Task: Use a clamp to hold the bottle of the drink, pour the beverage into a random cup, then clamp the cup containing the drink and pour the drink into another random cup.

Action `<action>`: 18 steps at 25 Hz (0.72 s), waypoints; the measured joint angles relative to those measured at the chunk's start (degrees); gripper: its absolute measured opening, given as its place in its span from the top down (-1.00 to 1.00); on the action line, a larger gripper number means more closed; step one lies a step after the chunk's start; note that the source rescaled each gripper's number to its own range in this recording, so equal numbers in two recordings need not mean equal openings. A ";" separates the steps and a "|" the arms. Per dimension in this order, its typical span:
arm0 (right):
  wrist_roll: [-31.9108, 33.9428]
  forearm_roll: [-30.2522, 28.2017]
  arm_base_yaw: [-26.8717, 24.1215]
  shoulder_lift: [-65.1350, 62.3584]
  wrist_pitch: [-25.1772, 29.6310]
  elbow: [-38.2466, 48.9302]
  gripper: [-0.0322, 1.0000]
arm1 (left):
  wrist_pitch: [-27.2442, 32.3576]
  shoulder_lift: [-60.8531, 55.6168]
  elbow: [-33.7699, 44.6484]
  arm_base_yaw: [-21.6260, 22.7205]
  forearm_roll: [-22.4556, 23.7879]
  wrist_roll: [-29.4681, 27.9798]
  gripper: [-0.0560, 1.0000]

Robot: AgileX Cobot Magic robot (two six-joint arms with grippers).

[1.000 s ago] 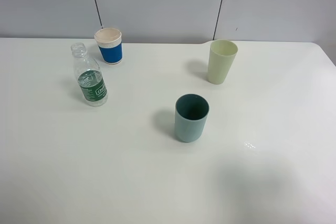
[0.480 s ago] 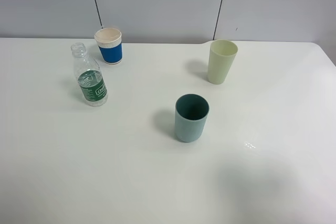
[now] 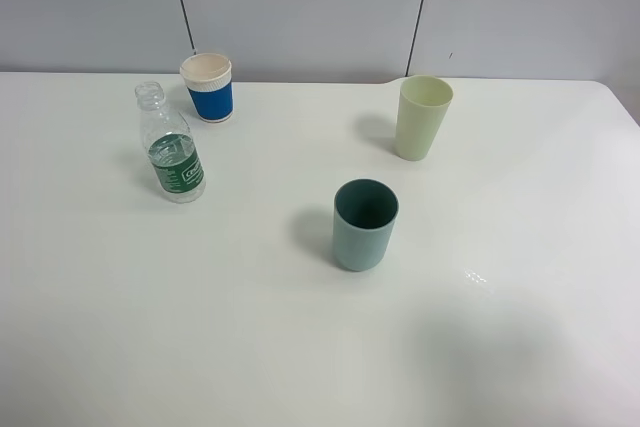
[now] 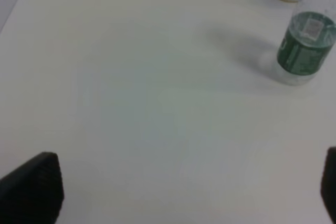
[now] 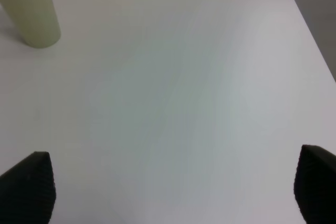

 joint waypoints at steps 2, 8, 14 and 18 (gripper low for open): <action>0.00 0.00 0.00 0.00 0.00 0.00 -0.52 | 0.00 0.00 0.00 0.00 0.00 0.00 -0.99; 0.00 0.00 0.00 0.00 0.00 0.00 -0.52 | 0.00 0.00 0.00 0.00 0.00 0.00 -0.99; 0.00 0.00 0.00 0.00 0.00 0.00 -0.52 | 0.00 0.00 0.00 0.00 0.00 0.00 -0.99; 0.00 -0.07 0.00 0.00 0.00 0.00 -0.52 | 0.00 0.00 0.00 0.00 0.00 0.00 -0.99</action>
